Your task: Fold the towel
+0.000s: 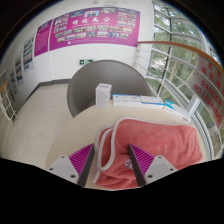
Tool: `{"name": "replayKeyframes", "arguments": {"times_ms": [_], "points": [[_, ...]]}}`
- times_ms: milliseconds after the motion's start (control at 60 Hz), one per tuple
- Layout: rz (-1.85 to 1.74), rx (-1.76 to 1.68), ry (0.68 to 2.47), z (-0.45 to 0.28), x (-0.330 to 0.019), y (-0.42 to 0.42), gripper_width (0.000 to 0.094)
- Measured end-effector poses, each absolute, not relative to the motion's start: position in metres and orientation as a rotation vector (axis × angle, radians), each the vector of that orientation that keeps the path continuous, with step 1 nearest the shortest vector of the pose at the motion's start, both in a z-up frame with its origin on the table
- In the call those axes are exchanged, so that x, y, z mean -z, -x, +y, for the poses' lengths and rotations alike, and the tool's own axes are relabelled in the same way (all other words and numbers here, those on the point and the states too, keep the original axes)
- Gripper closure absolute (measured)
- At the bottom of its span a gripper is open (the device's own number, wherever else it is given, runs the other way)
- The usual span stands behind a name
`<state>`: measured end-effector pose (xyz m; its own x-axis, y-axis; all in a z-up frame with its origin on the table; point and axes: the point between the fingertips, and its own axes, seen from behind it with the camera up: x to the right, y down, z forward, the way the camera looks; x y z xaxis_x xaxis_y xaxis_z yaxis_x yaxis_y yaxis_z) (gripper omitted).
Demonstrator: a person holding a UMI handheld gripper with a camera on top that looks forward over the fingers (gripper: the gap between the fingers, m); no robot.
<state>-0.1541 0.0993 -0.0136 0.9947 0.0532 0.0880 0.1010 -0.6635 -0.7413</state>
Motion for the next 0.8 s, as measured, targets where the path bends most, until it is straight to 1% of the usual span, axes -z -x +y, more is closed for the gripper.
{"name": "replayKeyframes", "arguments": {"times_ms": [33,67,117,150,183,200,283,350,433,500,567,650,683,750,800], "points": [[-0.118,0.084,2.305,0.103,0.016,0.153,0.0329],[-0.132,0.075,2.301,0.102,0.015,0.153,0.039],[-0.155,0.059,2.303,0.101,0.016,0.154,0.0518],[-0.164,0.057,2.307,0.101,0.017,0.154,0.0625],[-0.17,0.085,2.311,0.104,0.017,0.146,0.0775],[-0.169,0.103,2.308,0.105,0.016,0.142,0.0834],[-0.169,0.086,2.317,0.1,0.015,0.143,0.0874],[-0.183,0.077,2.333,0.096,0.013,0.147,0.0878],[-0.17,-0.059,2.343,0.086,-0.002,0.172,0.0883],[-0.166,-0.201,2.317,0.077,-0.03,0.205,0.0882],[-0.148,-0.36,2.272,0.068,-0.072,0.239,0.0882],[-0.128,-0.49,2.189,0.065,-0.129,0.246,0.0883],[-0.113,-0.507,2.161,0.069,-0.146,0.241,0.0883],[-0.075,-0.51,2.14,0.074,-0.157,0.217,0.0884],[-0.053,-0.497,2.14,0.079,-0.15,0.188,0.0884]]}}
